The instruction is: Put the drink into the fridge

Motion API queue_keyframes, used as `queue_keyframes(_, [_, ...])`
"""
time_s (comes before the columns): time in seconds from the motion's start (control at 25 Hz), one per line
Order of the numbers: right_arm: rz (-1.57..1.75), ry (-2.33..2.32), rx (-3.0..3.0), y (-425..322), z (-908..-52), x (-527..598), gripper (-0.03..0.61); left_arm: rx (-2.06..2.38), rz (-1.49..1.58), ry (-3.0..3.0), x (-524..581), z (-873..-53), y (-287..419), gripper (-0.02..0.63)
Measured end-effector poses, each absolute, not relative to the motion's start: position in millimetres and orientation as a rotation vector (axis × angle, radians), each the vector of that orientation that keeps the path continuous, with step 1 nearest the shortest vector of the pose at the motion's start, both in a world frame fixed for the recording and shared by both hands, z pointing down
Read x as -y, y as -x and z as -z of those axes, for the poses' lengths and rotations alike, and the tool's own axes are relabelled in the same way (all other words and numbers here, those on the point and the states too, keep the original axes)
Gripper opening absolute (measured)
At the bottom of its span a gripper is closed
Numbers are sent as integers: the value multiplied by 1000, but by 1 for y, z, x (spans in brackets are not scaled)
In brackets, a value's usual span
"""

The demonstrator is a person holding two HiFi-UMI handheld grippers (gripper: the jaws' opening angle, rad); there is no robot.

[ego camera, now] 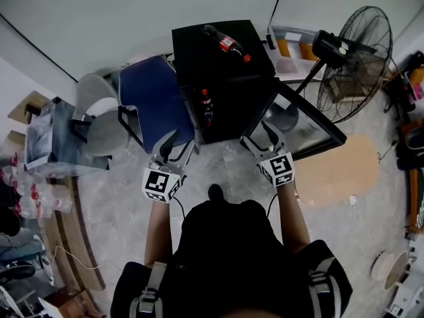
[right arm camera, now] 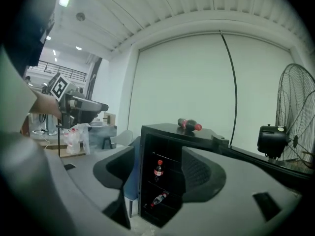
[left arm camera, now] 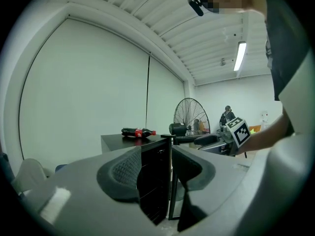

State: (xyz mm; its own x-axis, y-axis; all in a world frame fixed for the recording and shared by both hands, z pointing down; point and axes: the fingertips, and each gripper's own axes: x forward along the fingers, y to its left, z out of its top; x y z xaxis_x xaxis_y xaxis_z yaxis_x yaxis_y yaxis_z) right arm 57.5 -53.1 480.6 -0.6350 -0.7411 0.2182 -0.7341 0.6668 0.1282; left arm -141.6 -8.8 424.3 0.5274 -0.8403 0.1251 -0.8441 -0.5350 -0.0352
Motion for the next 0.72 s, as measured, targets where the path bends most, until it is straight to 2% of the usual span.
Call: queue_keyframes(0.72, [95,-1172,2599,-41,-481,86,298,1524,-243,-2700,26,-429,165,192])
